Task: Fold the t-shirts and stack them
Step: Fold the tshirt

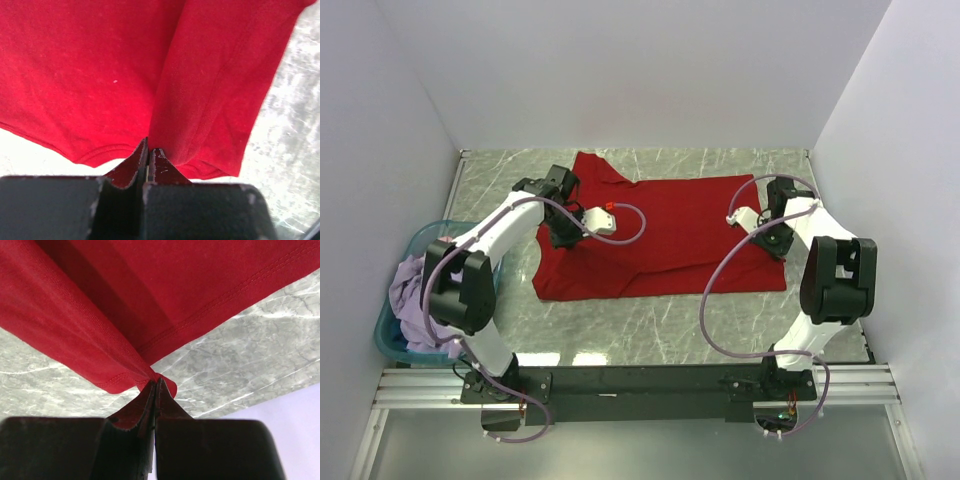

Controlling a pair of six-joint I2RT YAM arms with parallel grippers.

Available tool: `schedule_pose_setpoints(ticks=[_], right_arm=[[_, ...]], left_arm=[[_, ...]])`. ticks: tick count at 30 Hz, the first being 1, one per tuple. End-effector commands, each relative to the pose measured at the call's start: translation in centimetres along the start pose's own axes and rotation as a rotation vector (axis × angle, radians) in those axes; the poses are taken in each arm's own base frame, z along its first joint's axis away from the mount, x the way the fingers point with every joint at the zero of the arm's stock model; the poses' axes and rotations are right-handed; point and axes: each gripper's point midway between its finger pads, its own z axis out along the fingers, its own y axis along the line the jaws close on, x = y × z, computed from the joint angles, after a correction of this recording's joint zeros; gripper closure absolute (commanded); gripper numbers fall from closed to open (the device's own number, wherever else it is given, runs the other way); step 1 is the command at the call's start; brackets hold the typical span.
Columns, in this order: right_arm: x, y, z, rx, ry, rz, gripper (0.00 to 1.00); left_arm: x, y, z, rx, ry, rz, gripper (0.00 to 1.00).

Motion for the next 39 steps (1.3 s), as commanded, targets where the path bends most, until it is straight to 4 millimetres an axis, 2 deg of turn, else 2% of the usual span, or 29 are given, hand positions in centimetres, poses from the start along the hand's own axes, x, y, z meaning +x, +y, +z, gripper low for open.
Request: schedule_pose_setpoints(ticks=[1, 7, 21, 39], right_arm=[[-0.4, -1.6, -0.3, 0.031, -0.012, 0.022, 1.00], [0.1, -2.1, 0.2, 0.039, -0.004, 0.035, 1.00], [-0.2, -3.1, 0.7, 0.038, -0.005, 0.041, 1.00], [-0.6, -4.0, 1.3, 0.044, -0.006, 0.053, 1.00]], left_arm=[[-1.1, 2.2, -0.8, -0.051, -0.024, 0.045, 1.00], [-1.2, 2.9, -0.2, -0.047, -0.018, 0.048, 0.99], [-0.8, 4.4, 0.7, -0.058, -0.003, 0.039, 0.99], [0.0, 4.6, 1.7, -0.046, 0.015, 0.030, 0.99]])
